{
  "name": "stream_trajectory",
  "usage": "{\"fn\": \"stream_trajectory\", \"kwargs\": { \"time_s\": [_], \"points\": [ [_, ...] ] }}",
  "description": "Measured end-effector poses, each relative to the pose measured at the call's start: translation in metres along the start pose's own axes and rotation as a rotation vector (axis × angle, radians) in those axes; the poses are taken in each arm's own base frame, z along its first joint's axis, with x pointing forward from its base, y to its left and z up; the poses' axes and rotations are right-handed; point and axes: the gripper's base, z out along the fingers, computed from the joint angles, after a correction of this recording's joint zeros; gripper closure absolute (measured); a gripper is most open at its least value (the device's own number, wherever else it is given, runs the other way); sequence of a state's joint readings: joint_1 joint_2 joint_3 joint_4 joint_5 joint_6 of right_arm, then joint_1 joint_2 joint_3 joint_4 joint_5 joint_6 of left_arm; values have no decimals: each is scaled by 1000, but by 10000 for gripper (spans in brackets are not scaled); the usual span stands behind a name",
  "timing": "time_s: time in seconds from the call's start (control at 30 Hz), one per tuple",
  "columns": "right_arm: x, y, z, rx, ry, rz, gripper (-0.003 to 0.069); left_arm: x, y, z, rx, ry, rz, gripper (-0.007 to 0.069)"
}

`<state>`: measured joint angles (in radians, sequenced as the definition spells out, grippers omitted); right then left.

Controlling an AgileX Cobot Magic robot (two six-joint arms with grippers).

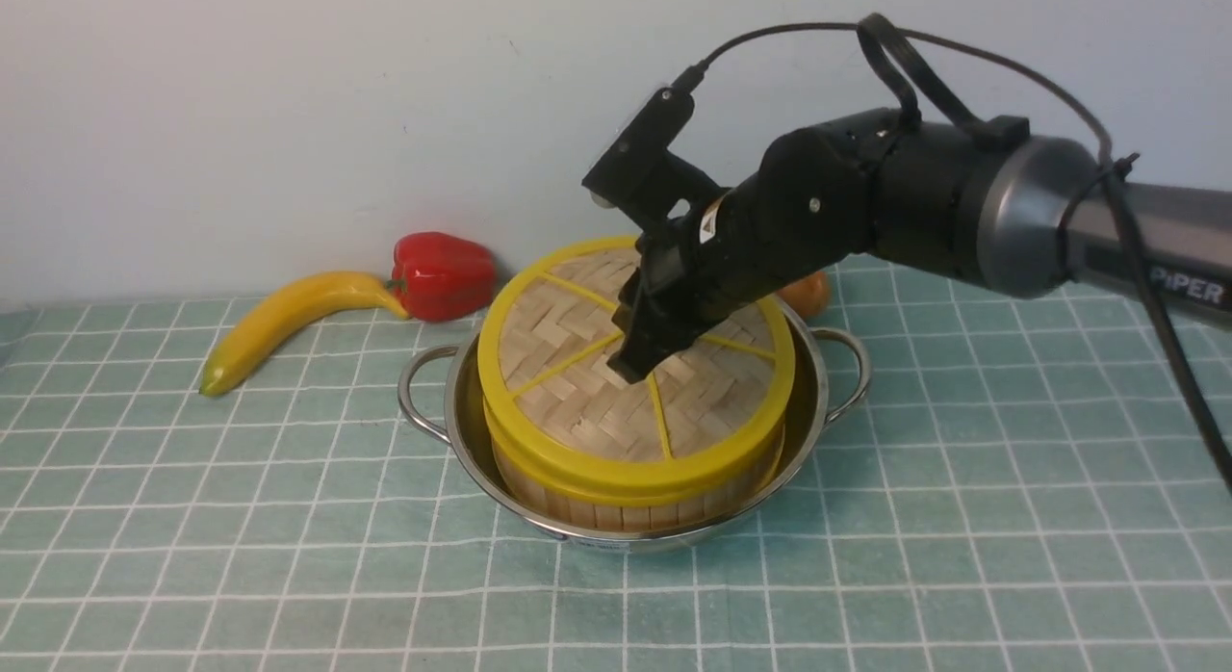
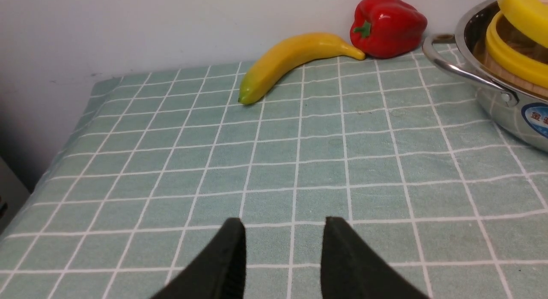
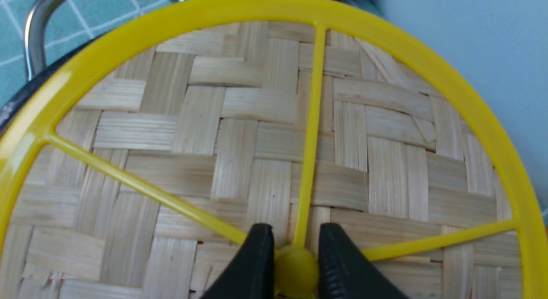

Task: Place the steamer in the pot on the blue tablecloth, and put the lid on the steamer.
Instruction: 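Place the bamboo steamer lid onto the steamer basket in the pot with the right gripper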

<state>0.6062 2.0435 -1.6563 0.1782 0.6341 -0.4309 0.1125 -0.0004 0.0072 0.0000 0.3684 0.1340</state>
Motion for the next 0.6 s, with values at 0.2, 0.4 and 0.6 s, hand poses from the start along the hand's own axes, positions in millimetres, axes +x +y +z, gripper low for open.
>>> {"fn": "stream_trajectory", "kwargs": {
  "time_s": [0.2, 0.4, 0.6],
  "points": [
    [4, 0, 12, 3, 1, -12, 513, 0, 0, 0, 0, 0, 0, 382],
    [6, 0, 19, 6, -4, -12, 513, 0, 0, 0, 0, 0, 0, 382],
    [7, -1, 23, 17, -9, -25, 513, 0, 0, 0, 0, 0, 0, 382]
  ]
}}
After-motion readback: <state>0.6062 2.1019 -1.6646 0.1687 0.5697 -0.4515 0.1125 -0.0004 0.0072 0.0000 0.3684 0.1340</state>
